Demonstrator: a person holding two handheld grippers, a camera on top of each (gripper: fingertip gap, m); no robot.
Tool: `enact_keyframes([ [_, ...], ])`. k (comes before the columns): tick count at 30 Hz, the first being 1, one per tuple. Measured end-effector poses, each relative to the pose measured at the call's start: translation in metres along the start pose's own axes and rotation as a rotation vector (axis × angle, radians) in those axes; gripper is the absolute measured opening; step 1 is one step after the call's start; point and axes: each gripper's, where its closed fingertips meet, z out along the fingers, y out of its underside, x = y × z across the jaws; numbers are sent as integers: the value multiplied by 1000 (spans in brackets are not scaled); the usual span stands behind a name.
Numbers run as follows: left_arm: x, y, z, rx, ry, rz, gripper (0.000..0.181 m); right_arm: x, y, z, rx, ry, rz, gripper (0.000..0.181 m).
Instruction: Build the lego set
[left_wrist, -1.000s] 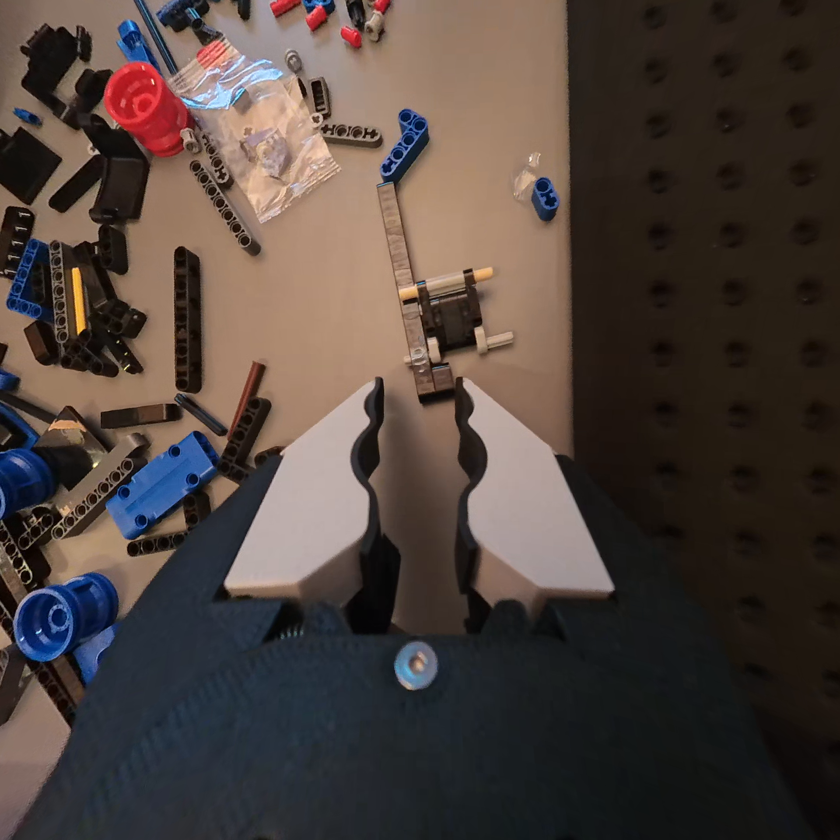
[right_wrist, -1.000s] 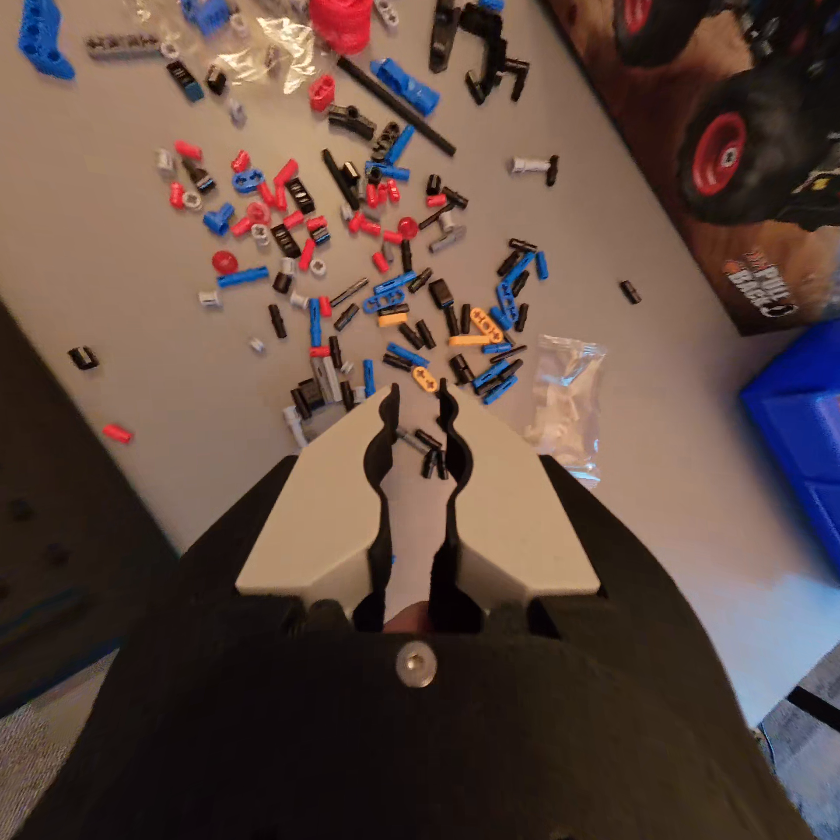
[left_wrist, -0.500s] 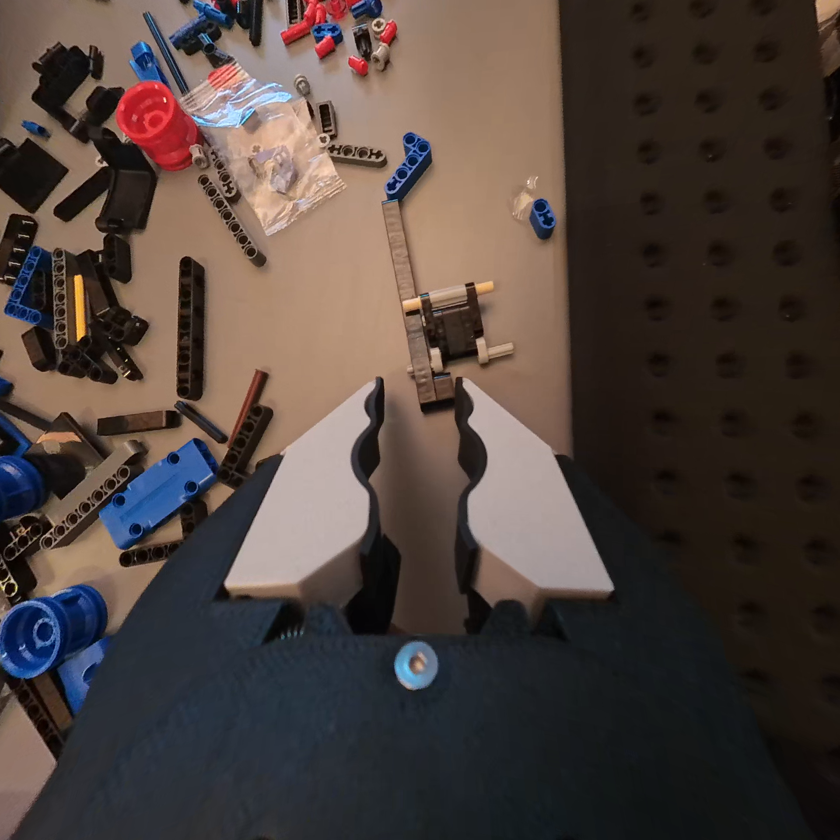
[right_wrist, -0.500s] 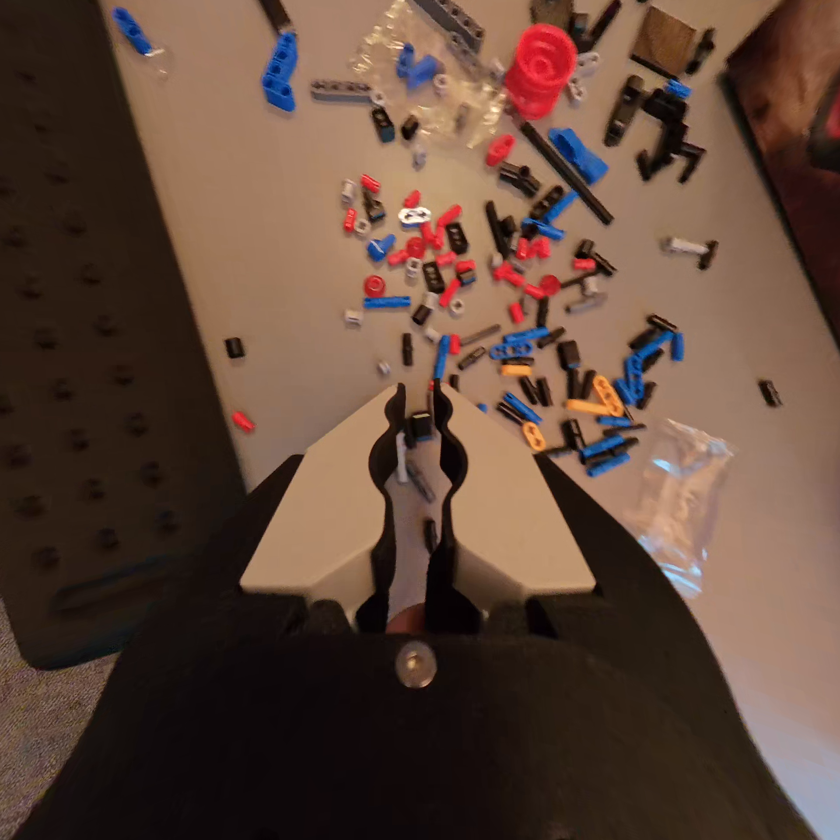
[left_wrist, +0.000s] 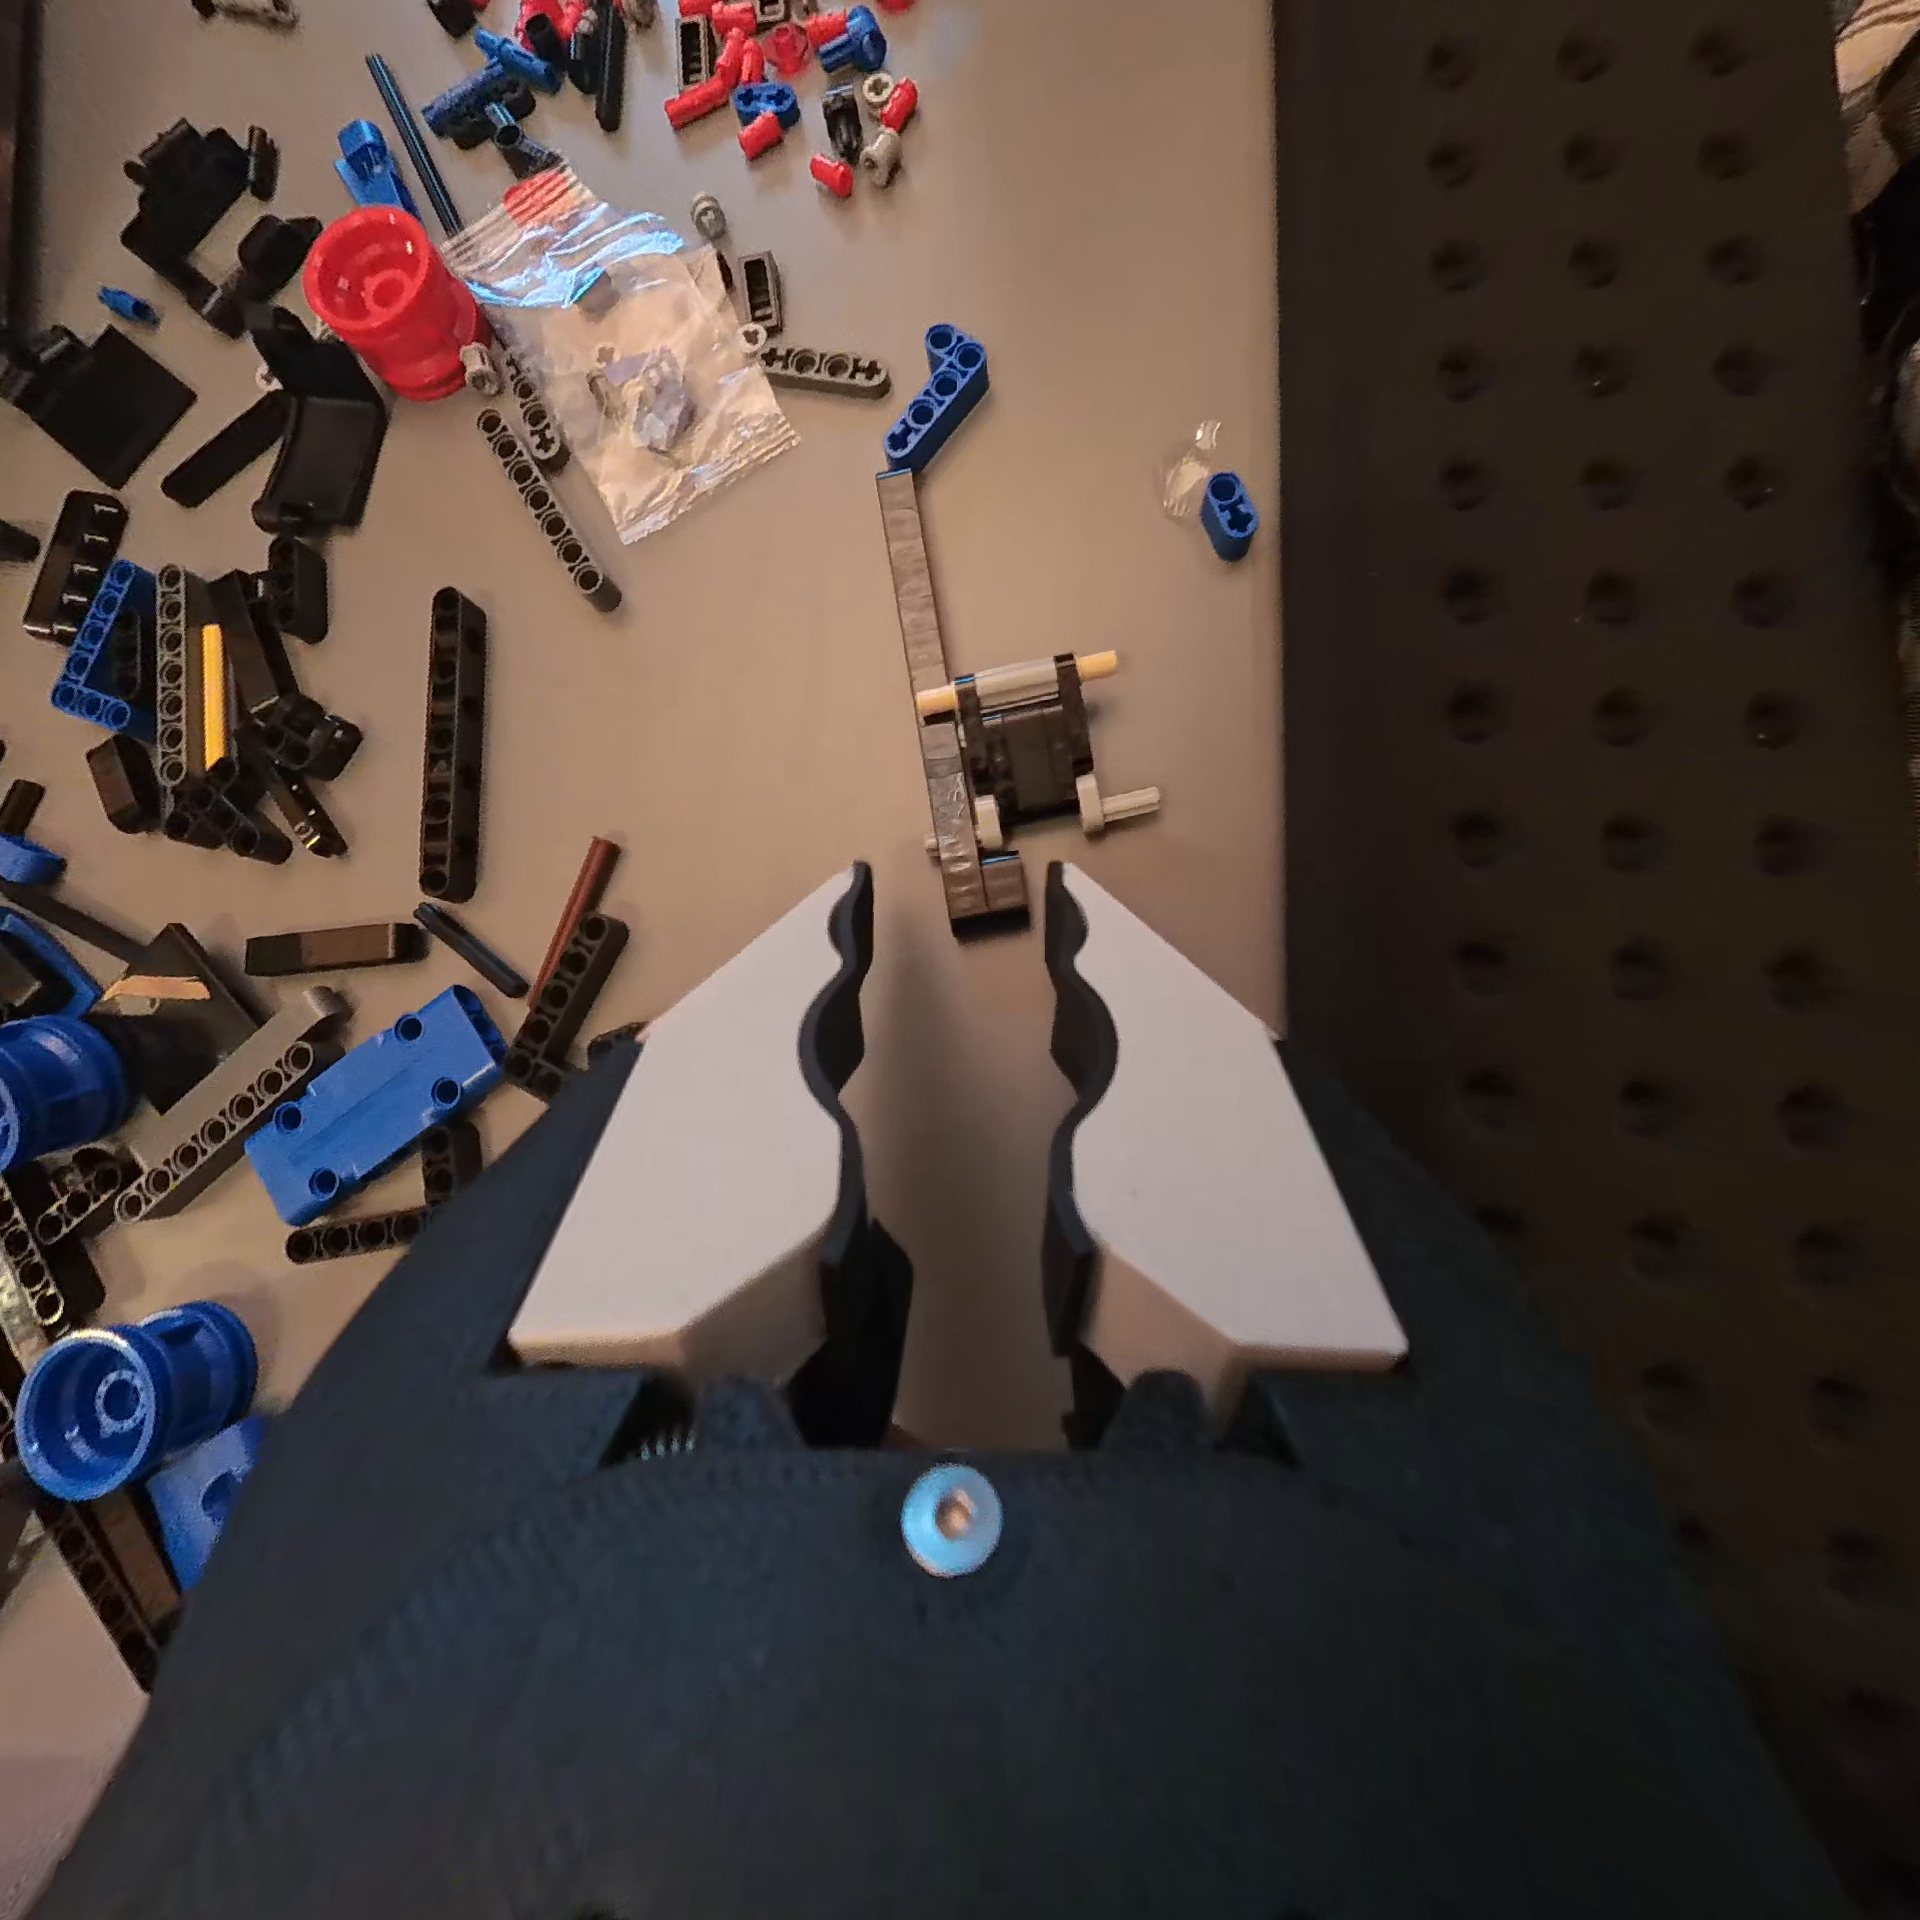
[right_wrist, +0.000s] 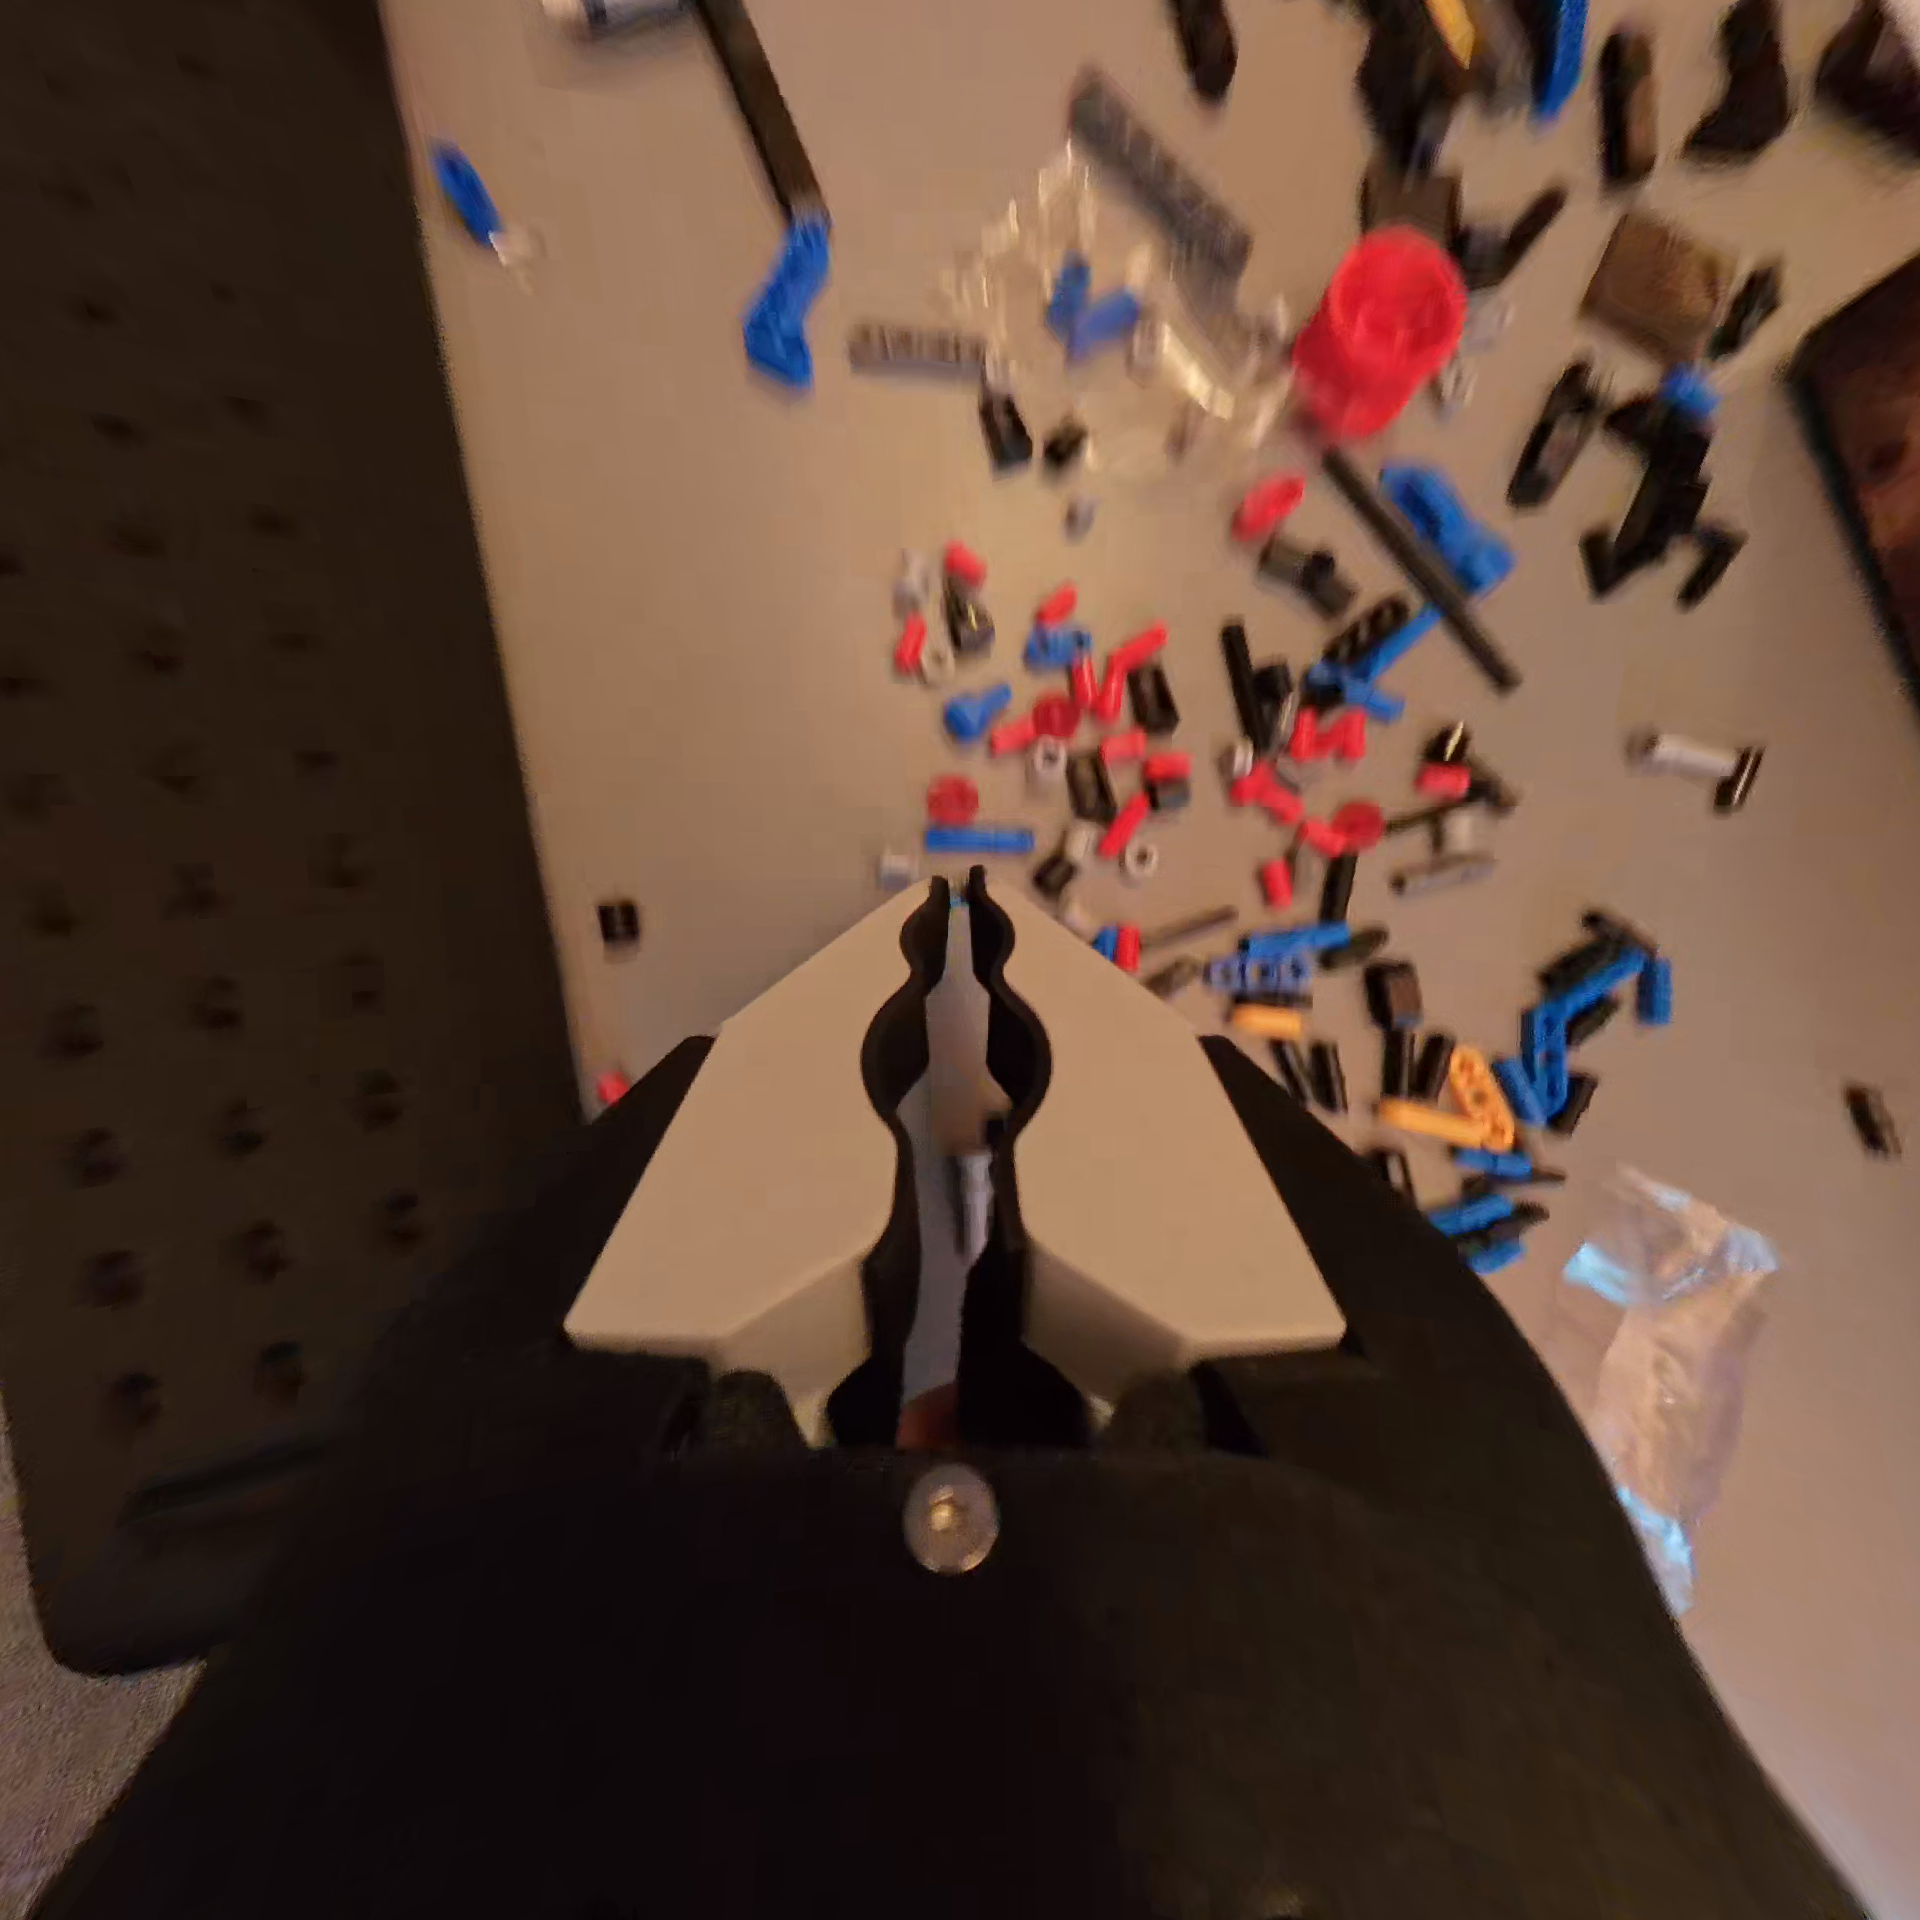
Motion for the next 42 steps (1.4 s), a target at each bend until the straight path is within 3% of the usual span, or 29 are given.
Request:
enact_keyframes([
  [6,-2,-2,-2,-2,-82,-109,42,0,-87,30,180,-33,0,3],
  [10,4,-5,-2,-4,-123,-194,50,-15,-131,70,168,-134,-50,3],
  [14,10,-2,3,-69,-171,-207,51,-26,-156,100,127,-215,-123,3],
  [26,12,-3,16,-64,-168,-247,43,-34,-166,132,83,-353,-139,2],
  [42,12,-4,16,-21,-148,-214,44,-50,-170,139,67,-507,-98,3],
])
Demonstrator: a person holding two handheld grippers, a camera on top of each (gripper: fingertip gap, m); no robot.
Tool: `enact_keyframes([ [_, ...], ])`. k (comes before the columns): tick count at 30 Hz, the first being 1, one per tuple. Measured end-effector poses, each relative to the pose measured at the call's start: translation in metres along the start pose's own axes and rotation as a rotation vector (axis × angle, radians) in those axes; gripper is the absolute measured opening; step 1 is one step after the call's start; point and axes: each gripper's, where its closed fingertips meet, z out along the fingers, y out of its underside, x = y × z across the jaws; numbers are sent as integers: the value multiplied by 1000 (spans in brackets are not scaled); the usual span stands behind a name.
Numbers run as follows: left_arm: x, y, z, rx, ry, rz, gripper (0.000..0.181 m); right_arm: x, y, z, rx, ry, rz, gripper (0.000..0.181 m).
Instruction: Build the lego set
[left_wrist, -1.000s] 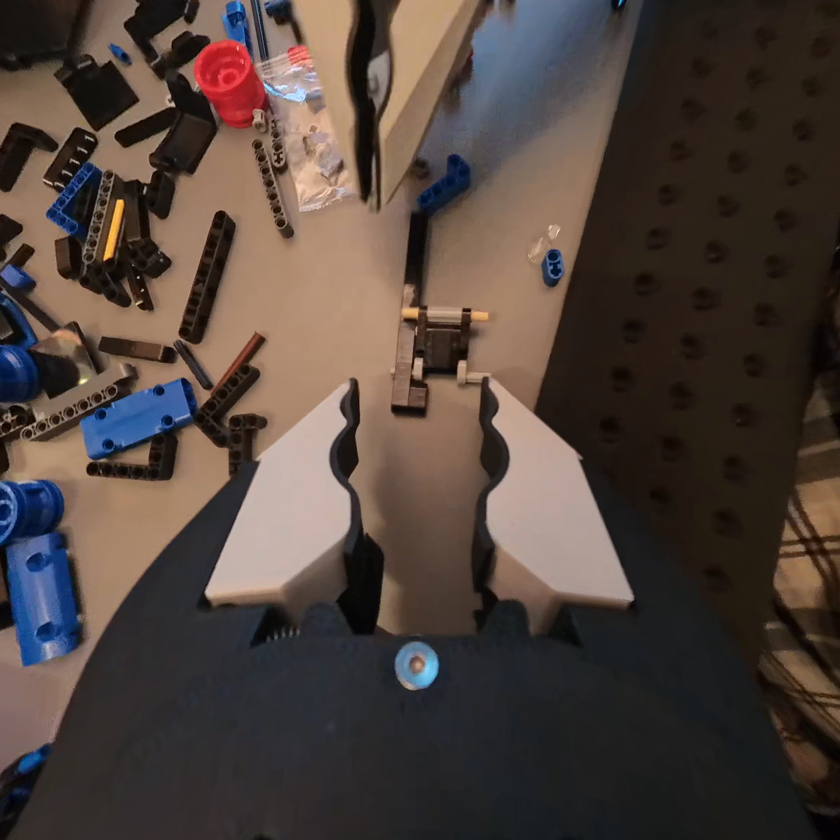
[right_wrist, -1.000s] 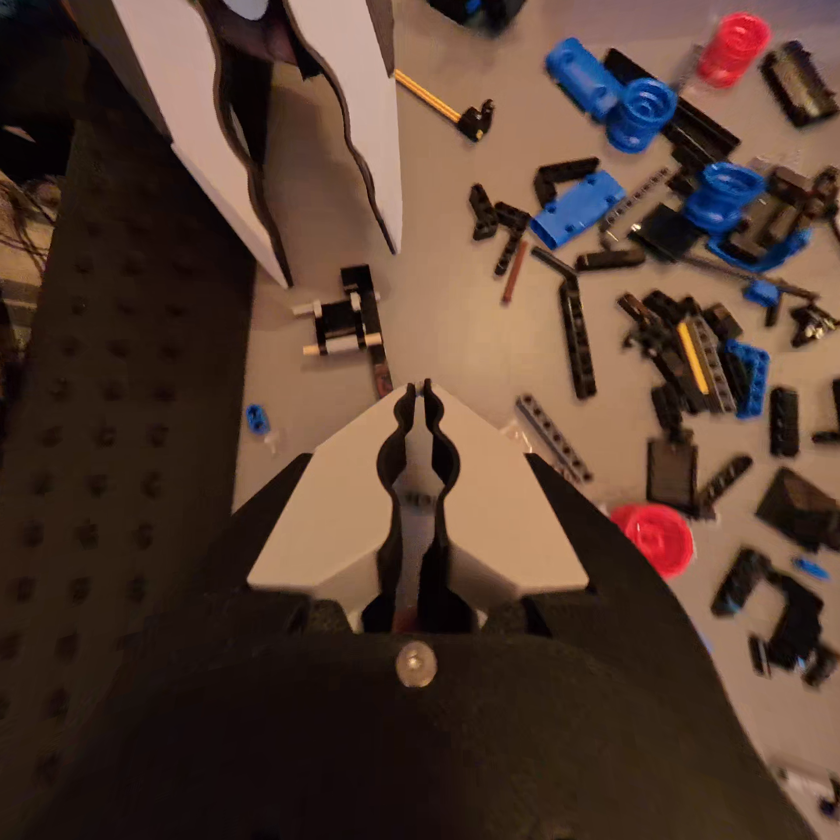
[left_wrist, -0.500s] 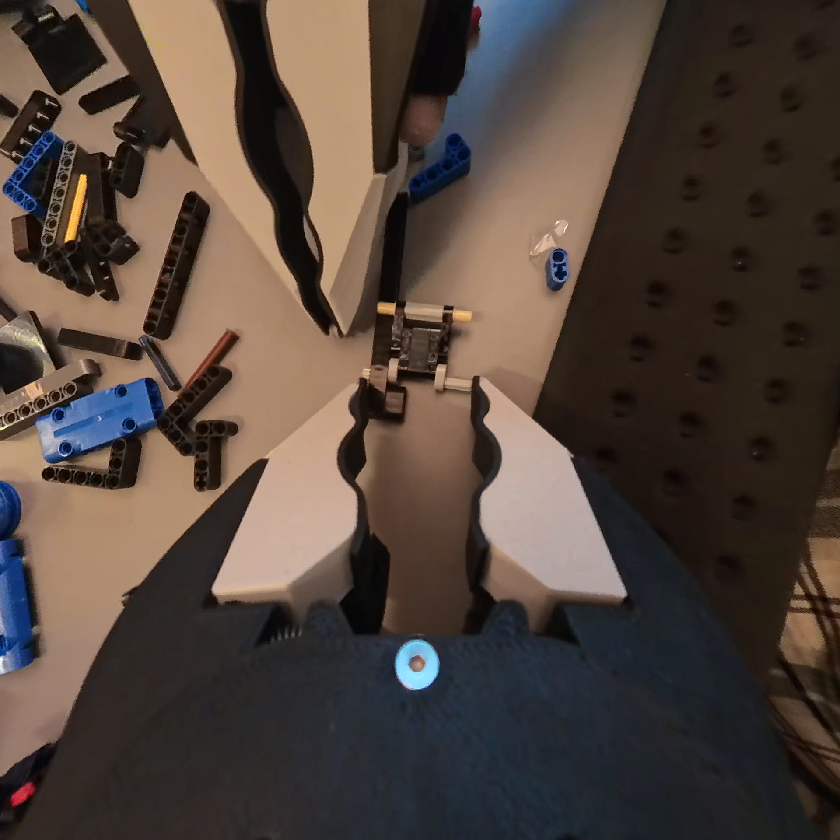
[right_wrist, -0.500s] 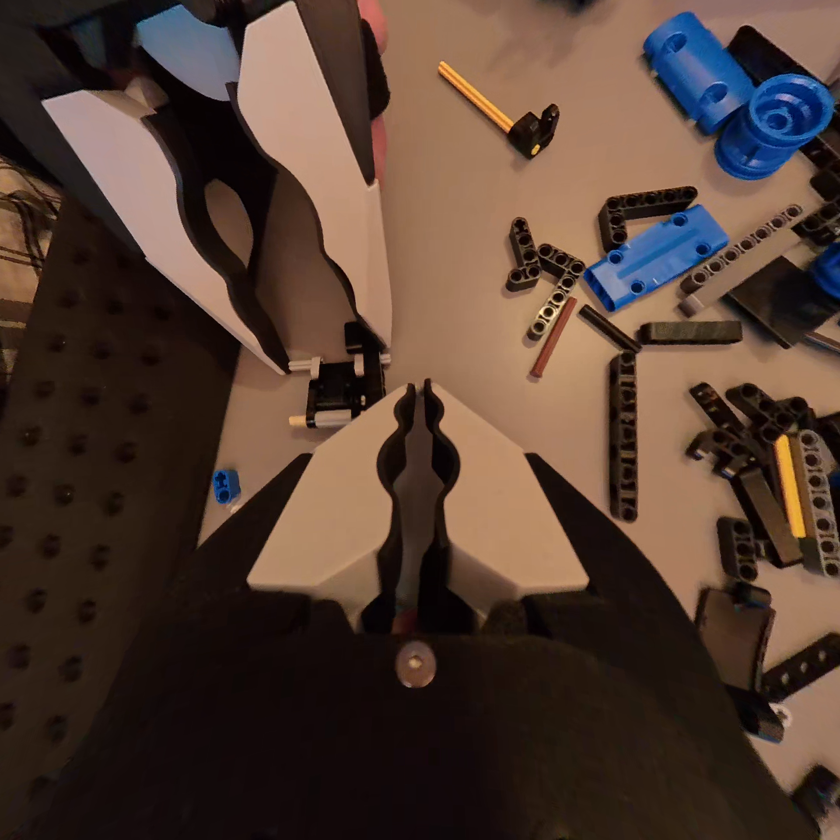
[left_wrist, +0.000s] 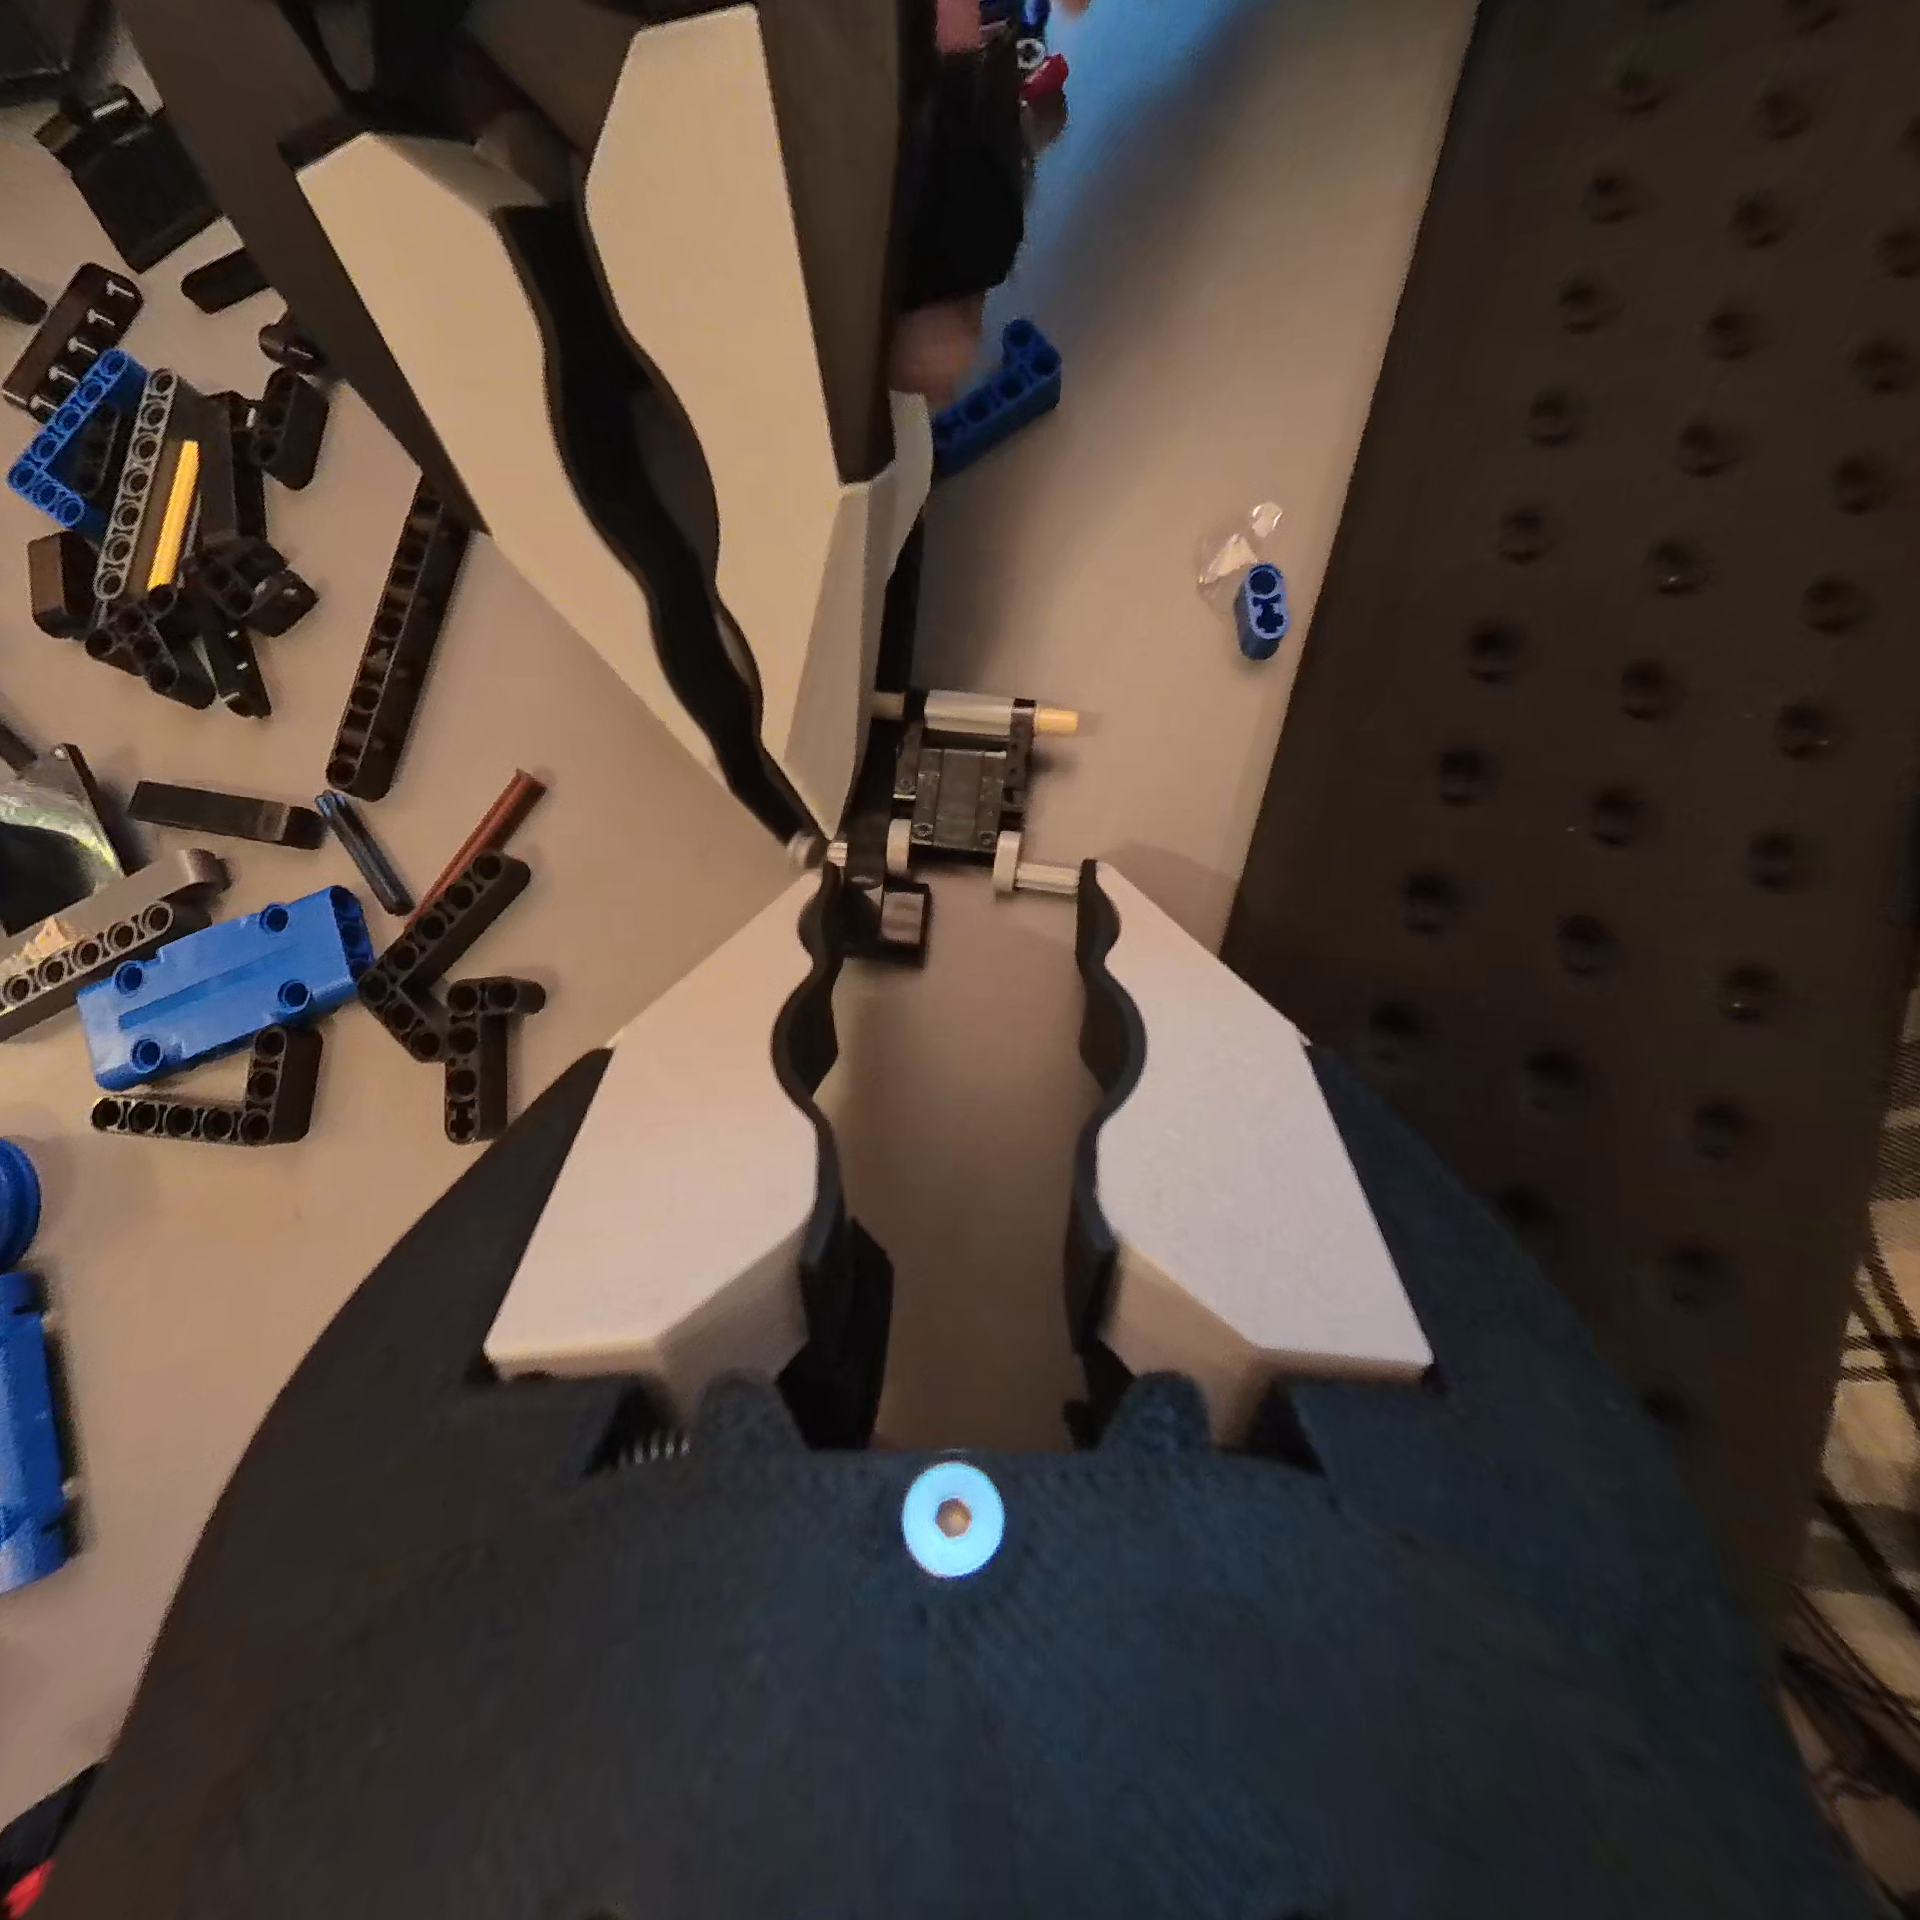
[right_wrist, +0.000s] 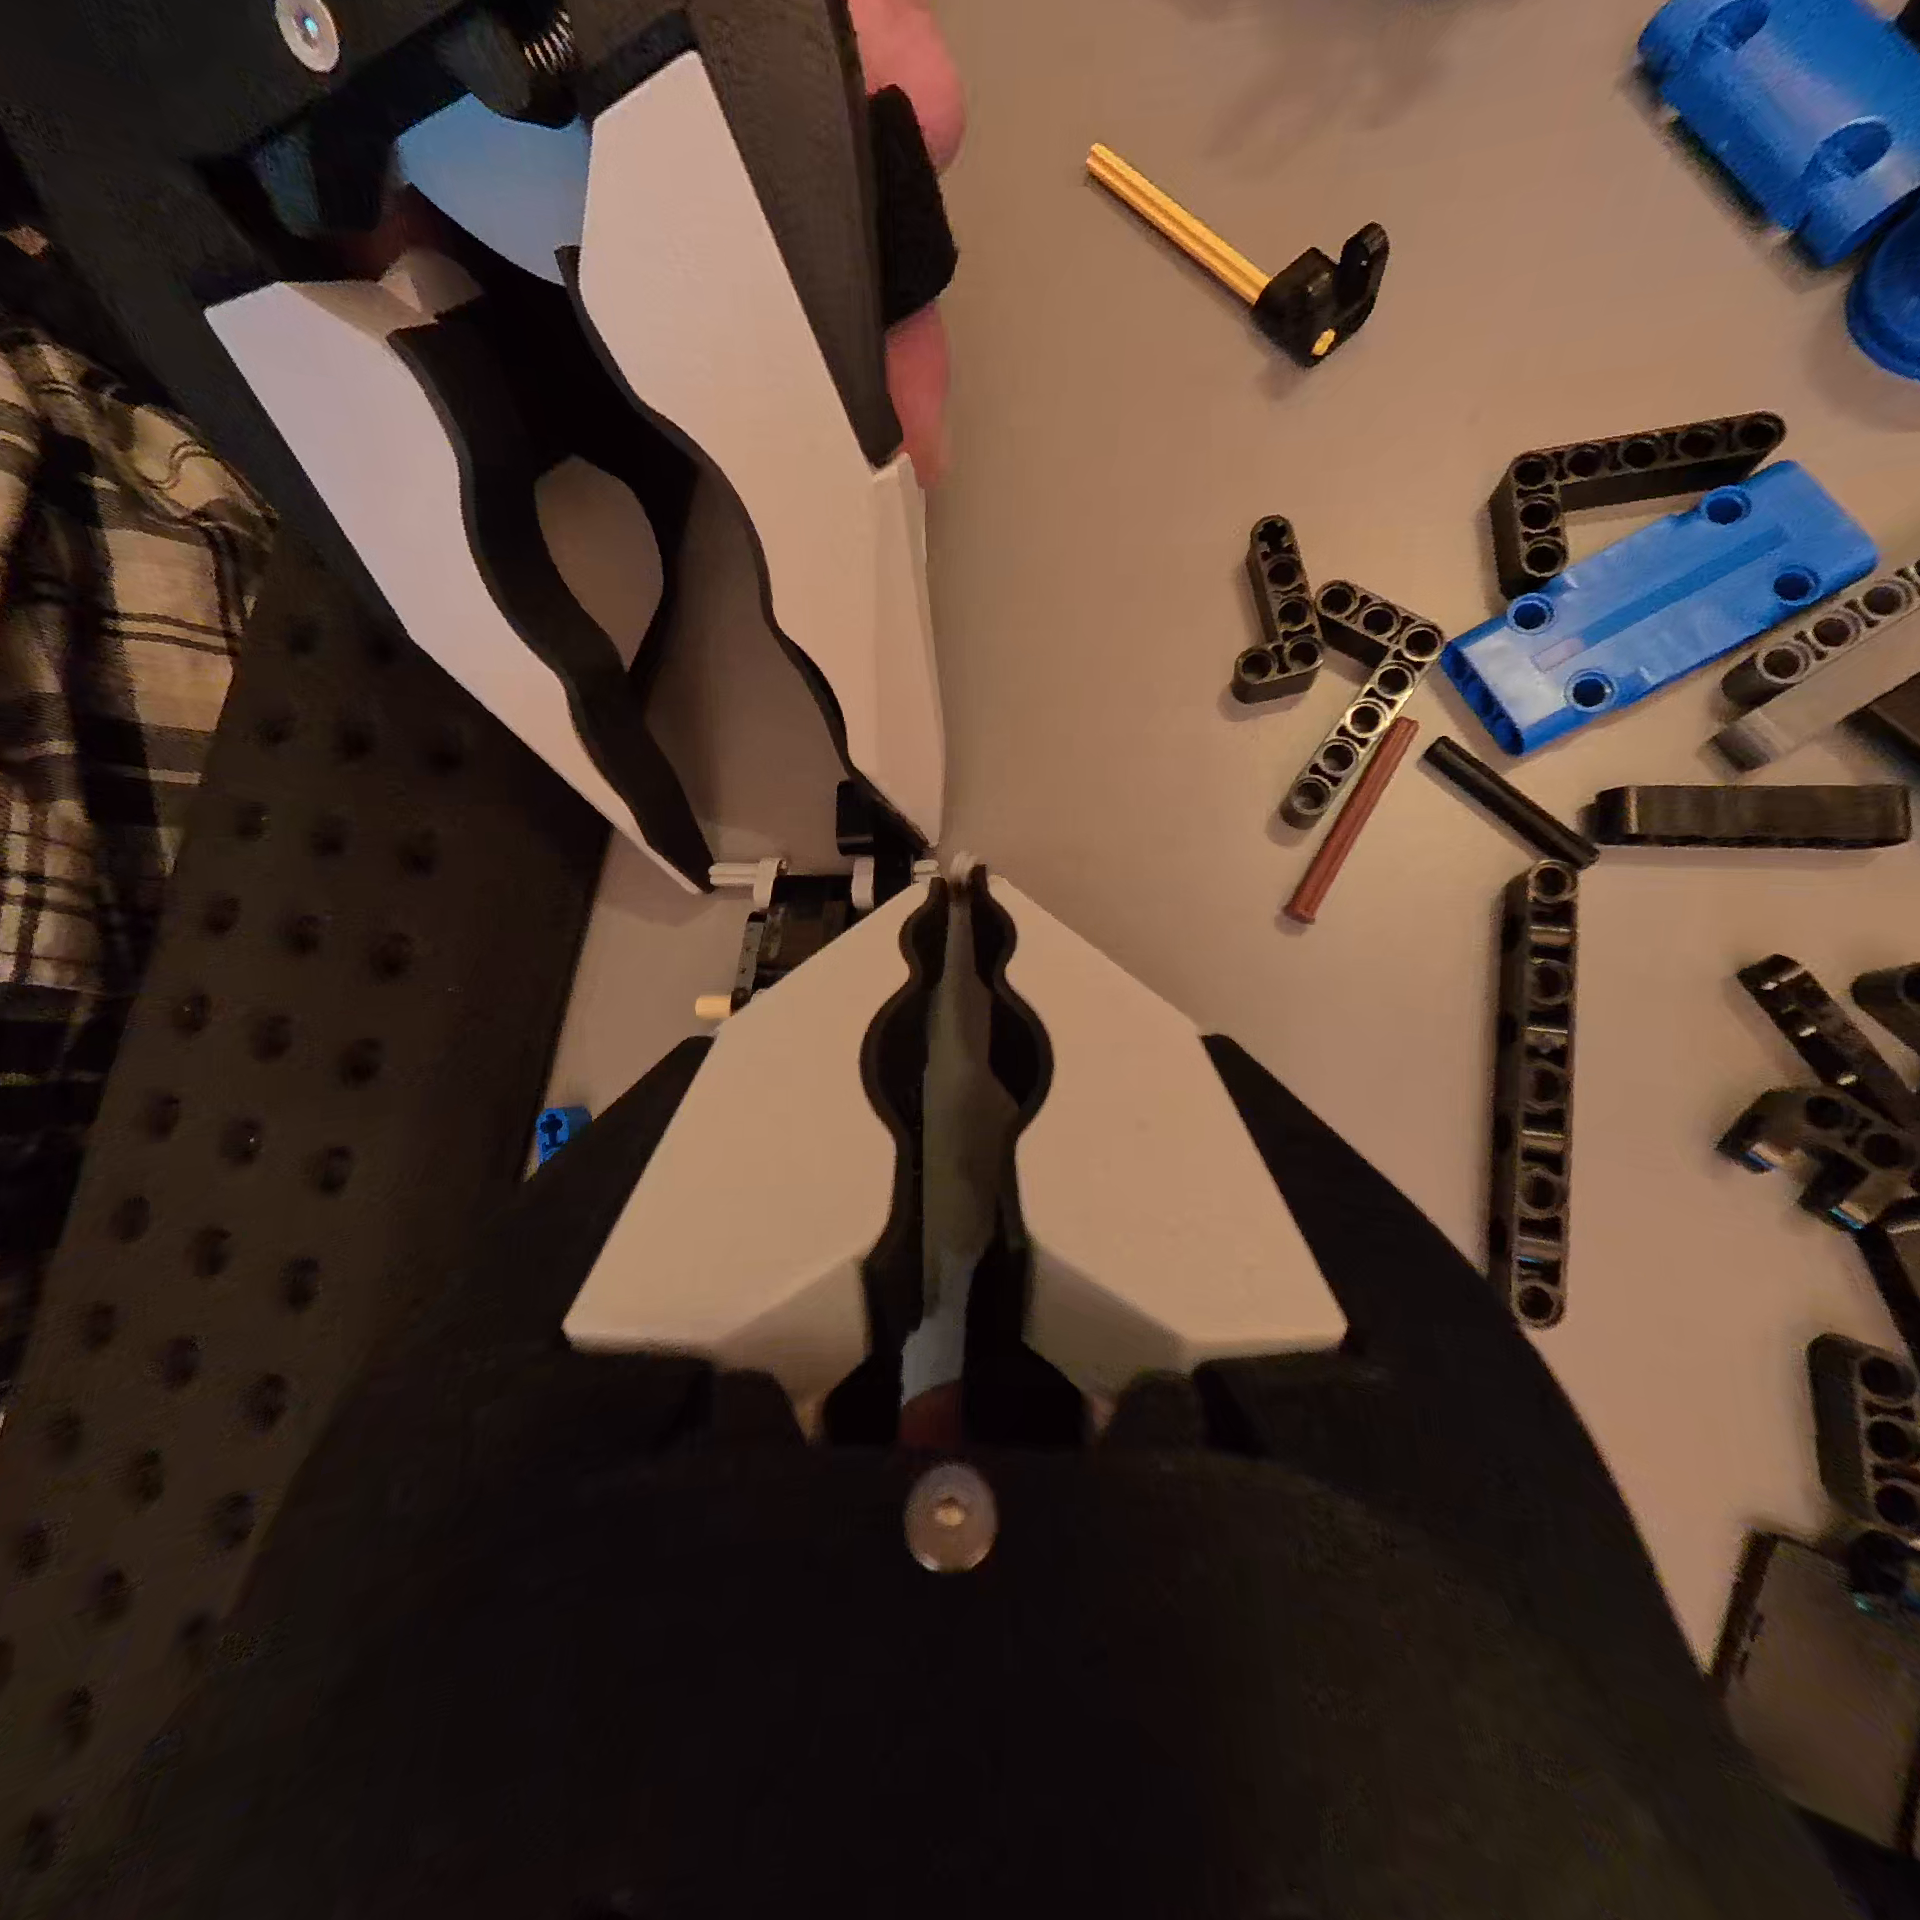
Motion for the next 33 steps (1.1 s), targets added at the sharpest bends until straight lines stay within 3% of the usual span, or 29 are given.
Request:
enact_keyframes([
  [33,0,0,0,27,4,23,43,-7,0,0,-93,-236,-179,0],
])
